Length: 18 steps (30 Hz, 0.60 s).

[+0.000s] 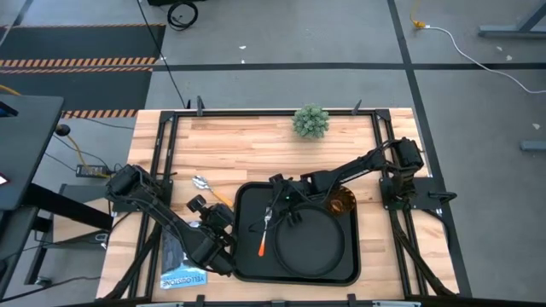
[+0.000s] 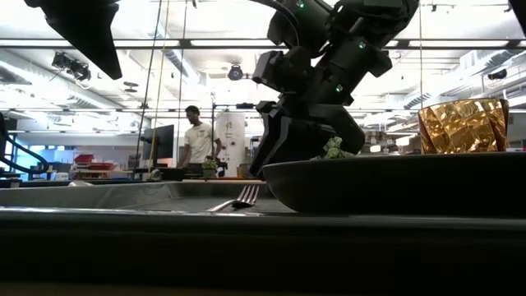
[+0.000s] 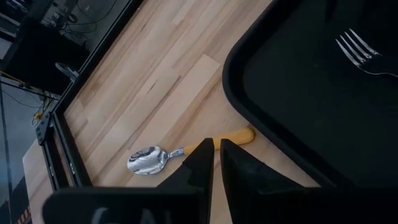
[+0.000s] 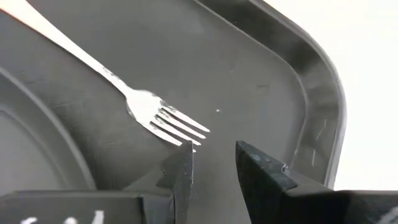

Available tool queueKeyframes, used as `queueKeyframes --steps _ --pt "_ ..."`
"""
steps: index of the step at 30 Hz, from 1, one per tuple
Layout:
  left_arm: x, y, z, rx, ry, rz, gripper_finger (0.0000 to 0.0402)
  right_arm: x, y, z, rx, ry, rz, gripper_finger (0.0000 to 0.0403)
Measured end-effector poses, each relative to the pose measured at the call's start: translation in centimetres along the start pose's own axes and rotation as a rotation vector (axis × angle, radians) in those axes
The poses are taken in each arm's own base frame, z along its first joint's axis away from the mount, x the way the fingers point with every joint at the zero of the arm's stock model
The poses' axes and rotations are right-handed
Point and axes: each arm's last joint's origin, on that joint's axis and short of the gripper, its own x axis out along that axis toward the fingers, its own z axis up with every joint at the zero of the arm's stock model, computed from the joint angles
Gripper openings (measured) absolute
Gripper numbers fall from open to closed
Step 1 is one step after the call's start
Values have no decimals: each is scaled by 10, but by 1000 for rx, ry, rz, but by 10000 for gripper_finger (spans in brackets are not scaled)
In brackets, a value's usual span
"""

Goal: Pick and place plate/cup/fork/spoon on tray
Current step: Put the orange fork on the black tray to the left of the black plate

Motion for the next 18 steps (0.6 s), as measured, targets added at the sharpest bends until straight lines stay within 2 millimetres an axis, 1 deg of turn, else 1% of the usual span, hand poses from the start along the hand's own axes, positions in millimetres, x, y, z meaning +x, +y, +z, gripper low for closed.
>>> queueKeyframes --steps 7,13,18 --pt "0 0 0 -1 0 0 36 0 5 1 -13 -15 48 127" --pt "0 0 0 -2 0 -2 36 10 2 -5 -2 7 30 127" --pt "0 0 0 -3 0 -3 36 10 0 -4 1 9 -13 127"
